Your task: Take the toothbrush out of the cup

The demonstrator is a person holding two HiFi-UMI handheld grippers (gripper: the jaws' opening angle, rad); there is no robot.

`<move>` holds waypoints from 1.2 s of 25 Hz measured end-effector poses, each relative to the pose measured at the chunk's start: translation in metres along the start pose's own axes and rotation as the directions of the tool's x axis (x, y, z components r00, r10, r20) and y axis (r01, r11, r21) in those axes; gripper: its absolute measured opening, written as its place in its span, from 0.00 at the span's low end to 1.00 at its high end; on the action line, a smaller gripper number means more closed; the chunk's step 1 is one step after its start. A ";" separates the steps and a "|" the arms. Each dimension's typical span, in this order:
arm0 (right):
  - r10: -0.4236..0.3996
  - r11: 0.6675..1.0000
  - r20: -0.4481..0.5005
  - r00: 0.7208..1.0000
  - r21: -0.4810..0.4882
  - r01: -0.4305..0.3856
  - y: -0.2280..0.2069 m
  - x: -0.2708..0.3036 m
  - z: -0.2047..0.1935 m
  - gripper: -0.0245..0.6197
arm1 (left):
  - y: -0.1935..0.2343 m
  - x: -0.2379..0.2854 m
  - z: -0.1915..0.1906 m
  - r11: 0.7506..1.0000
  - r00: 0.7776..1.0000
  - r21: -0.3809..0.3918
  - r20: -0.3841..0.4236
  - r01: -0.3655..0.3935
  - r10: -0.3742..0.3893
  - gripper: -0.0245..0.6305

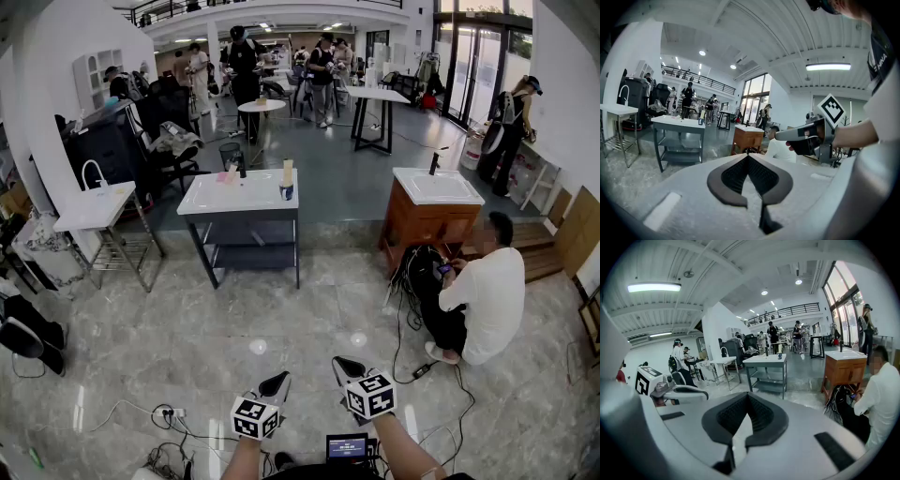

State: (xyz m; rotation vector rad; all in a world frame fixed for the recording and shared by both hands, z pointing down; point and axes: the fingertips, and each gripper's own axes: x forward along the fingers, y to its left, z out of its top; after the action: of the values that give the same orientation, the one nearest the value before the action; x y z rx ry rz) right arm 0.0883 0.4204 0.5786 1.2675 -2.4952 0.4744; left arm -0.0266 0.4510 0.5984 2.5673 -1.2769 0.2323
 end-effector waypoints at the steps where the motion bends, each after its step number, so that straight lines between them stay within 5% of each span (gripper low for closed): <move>1: 0.000 1.000 0.003 1.000 0.002 0.000 0.000 0.002 0.000 0.05 | 0.002 0.001 0.001 1.000 1.000 0.007 0.000 -0.004 0.004 0.05; 30: 0.064 0.997 0.014 0.998 0.034 -0.065 -0.007 0.002 -0.006 0.05 | -0.008 0.010 0.001 1.000 1.000 0.011 0.013 0.010 -0.010 0.05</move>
State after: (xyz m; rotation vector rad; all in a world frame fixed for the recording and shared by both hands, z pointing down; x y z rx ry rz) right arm 0.0934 0.4174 0.5860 1.2093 -2.5560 0.5280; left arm -0.0144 0.4473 0.5990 2.5882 -1.2699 0.2220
